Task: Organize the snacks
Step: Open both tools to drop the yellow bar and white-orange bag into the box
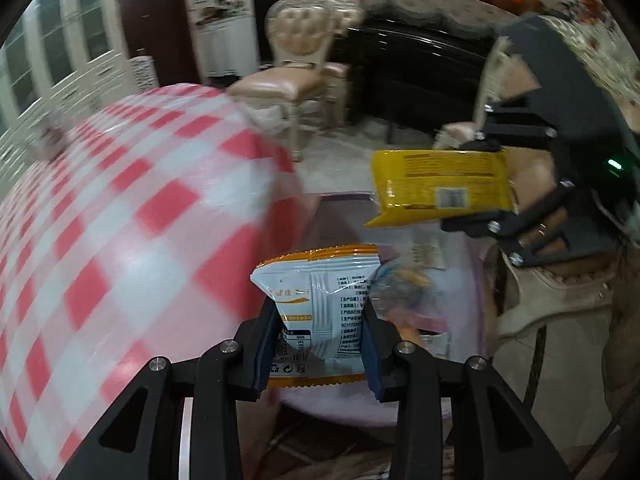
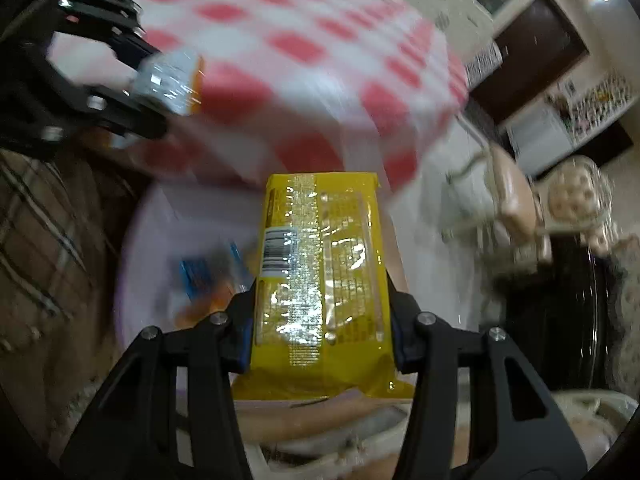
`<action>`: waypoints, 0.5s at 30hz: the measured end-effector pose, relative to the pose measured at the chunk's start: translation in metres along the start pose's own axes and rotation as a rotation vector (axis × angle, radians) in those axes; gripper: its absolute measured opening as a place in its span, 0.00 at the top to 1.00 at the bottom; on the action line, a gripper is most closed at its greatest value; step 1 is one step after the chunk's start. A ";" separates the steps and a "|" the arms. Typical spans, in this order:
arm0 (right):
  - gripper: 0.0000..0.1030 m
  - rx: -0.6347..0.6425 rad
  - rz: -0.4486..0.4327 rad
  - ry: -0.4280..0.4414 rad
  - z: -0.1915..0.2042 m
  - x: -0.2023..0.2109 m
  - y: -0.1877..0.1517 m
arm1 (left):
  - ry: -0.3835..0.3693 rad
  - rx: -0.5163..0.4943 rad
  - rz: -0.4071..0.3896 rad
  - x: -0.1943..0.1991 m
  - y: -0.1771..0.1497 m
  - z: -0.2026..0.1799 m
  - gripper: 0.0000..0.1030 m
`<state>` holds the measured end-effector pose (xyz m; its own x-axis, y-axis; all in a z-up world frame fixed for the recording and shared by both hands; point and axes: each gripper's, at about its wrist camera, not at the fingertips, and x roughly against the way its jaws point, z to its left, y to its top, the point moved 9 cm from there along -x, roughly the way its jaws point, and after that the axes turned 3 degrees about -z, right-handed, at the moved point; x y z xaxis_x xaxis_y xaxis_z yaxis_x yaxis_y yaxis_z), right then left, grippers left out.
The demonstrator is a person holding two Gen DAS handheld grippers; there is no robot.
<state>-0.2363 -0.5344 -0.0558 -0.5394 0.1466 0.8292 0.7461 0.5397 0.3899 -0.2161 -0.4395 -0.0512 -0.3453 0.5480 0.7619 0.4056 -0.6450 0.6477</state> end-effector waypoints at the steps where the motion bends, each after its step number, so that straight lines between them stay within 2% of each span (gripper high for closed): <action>1: 0.47 -0.009 0.037 0.000 -0.005 -0.005 -0.010 | -0.049 -0.005 -0.002 -0.003 0.001 -0.008 0.60; 2: 0.42 -0.011 0.060 0.000 -0.007 -0.009 -0.016 | -0.101 -0.015 0.006 -0.006 0.001 -0.015 0.57; 3: 0.37 -0.013 0.073 0.000 -0.008 -0.012 -0.021 | -0.138 -0.019 0.022 -0.008 -0.001 -0.021 0.49; 4: 0.31 -0.012 0.079 0.002 -0.009 -0.014 -0.023 | -0.139 -0.014 0.017 -0.007 -0.001 -0.020 0.42; 6: 0.30 -0.018 0.065 -0.002 -0.010 -0.014 -0.022 | -0.094 -0.001 -0.036 0.003 0.001 -0.009 0.37; 8: 0.30 -0.047 0.024 -0.016 -0.017 -0.011 -0.013 | -0.054 0.022 -0.086 0.018 0.004 0.010 0.37; 10: 0.30 -0.084 -0.051 -0.040 -0.023 -0.001 0.004 | -0.018 0.079 -0.138 0.036 0.005 0.038 0.33; 12: 0.30 -0.136 -0.167 -0.053 -0.026 0.014 0.034 | 0.045 0.164 -0.190 0.059 0.000 0.080 0.28; 13: 0.29 -0.163 -0.222 -0.048 -0.026 0.017 0.051 | 0.070 0.191 -0.204 0.062 0.001 0.098 0.26; 15: 0.27 -0.247 -0.380 0.011 -0.019 0.032 0.091 | 0.177 0.274 -0.234 0.083 -0.010 0.151 0.24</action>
<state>-0.1779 -0.4965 0.0136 -0.7898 -0.0330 0.6125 0.5677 0.3389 0.7503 -0.1208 -0.3072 0.0056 -0.5861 0.5477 0.5971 0.5006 -0.3347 0.7983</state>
